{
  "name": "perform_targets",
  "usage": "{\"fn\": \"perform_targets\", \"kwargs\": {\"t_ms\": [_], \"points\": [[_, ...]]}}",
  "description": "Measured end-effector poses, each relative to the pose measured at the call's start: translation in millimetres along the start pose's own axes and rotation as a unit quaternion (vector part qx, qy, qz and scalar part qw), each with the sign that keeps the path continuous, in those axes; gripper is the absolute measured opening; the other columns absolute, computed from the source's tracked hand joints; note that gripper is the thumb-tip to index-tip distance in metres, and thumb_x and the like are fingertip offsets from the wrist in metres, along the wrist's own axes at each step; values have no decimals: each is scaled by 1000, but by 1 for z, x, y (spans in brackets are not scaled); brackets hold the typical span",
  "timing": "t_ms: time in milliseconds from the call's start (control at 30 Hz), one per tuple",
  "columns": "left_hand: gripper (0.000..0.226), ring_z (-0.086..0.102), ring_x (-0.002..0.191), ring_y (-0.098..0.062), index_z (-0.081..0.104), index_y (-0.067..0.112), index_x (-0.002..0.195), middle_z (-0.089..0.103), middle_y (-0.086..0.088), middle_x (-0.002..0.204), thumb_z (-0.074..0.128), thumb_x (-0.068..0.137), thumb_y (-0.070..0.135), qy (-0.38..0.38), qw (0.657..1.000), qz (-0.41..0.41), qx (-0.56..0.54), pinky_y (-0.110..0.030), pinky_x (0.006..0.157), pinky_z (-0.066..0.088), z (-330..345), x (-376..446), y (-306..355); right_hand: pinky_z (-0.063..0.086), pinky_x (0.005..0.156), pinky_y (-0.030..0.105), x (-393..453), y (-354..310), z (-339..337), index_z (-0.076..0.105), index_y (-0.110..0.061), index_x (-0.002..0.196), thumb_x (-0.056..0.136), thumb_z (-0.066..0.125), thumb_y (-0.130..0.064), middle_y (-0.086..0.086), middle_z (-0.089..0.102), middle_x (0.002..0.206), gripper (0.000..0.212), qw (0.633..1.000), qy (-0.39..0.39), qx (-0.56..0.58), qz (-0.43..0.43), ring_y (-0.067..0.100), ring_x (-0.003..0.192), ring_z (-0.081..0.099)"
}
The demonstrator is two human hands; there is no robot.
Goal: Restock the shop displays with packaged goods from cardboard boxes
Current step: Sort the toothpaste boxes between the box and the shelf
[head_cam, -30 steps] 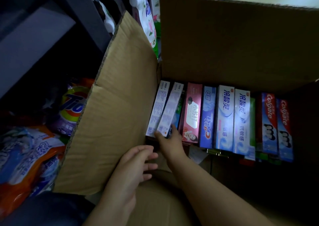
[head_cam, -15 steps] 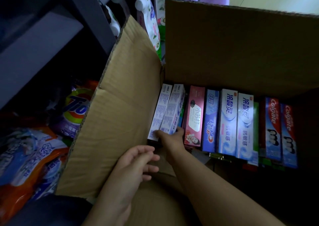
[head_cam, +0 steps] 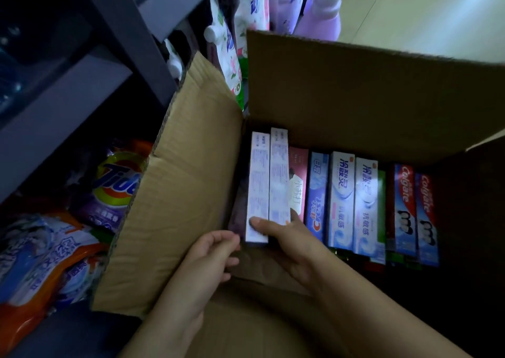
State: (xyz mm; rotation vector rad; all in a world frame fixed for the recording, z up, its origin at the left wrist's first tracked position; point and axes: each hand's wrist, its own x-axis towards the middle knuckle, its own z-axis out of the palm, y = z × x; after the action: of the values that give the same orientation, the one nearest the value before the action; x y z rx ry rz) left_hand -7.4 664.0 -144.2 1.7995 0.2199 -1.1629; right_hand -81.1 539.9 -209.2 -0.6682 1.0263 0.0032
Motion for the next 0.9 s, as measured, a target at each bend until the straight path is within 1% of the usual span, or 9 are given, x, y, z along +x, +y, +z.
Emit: {"fn": "perform_targets", "kwargs": {"t_ms": [133, 233, 300, 400, 500, 600, 700, 800, 900], "points": [[51, 65, 102, -16, 61, 18, 113, 70, -4, 109, 73, 72, 45, -92, 995, 3, -23, -29, 81, 49, 20, 5, 34, 55, 89, 42, -57, -12, -16, 45, -24, 132, 65, 84, -10, 7, 69, 115, 79, 995, -56, -85, -7, 24, 105, 67], [41, 67, 100, -25, 64, 13, 114, 72, -11, 105, 70, 77, 29, -137, 988, -6, -67, -38, 87, 53, 39, 7, 56, 57, 77, 25, -80, -15, -19, 40, -26, 135, 74, 78, -1, 3, 67, 115, 76, 988, -55, -139, -35, 15, 101, 67], [38, 66, 102, -31, 63, 11, 116, 70, -17, 109, 70, 78, 17, -131, 987, -15, -90, -42, 87, 53, 47, 10, 58, 57, 74, 22, -88, -16, -20, 36, -27, 135, 72, 79, -2, 1, 67, 113, 80, 985, -49, -162, -36, 12, 98, 68], [41, 66, 97, -34, 64, 7, 113, 68, -22, 109, 70, 72, 12, -130, 983, -26, -126, -42, 80, 53, 52, 13, 50, 55, 66, 16, -93, -14, -18, 30, -29, 133, 72, 81, -12, -5, 64, 110, 82, 977, -32, -207, -30, 8, 94, 67], [46, 70, 78, -30, 63, 1, 115, 72, -19, 90, 69, 70, 11, -125, 983, -16, -130, -37, 65, 57, 52, 17, 40, 51, 61, 10, -100, -18, -21, 35, -32, 129, 78, 76, -25, -13, 62, 109, 66, 968, -35, -246, -24, -3, 87, 65], [21, 71, 60, -21, 66, 6, 103, 74, -11, 72, 64, 82, 7, -118, 987, -7, -109, -30, 48, 56, 44, 24, 33, 48, 86, 22, -85, -24, -53, 35, -28, 142, 78, 71, -46, -6, 50, 133, 76, 937, 128, -305, -112, 4, 112, 53], [16, 72, 69, -21, 67, 11, 98, 74, -10, 82, 66, 82, 10, -121, 989, -16, -86, -35, 61, 55, 37, 29, 26, 38, 108, 42, -51, -32, -95, 22, -22, 149, 78, 73, -43, 4, 30, 150, 90, 857, 325, -363, -169, 22, 137, 33], [18, 69, 83, -27, 67, 12, 97, 74, -12, 87, 68, 79, 10, -124, 989, -21, -78, -40, 73, 53, 36, 30, 21, 24, 115, 45, -17, -30, -116, 1, -23, 152, 72, 76, -52, 10, 11, 158, 114, 808, 349, -462, -111, 31, 145, 14], [18, 68, 84, -29, 67, 11, 96, 74, -12, 84, 68, 78, 9, -127, 989, -22, -75, -42, 77, 52, 38, 30, 17, 21, 115, 49, 4, -19, -112, -12, -33, 150, 62, 78, -62, 14, 0, 158, 129, 812, 333, -477, -43, 35, 145, 6]]}}
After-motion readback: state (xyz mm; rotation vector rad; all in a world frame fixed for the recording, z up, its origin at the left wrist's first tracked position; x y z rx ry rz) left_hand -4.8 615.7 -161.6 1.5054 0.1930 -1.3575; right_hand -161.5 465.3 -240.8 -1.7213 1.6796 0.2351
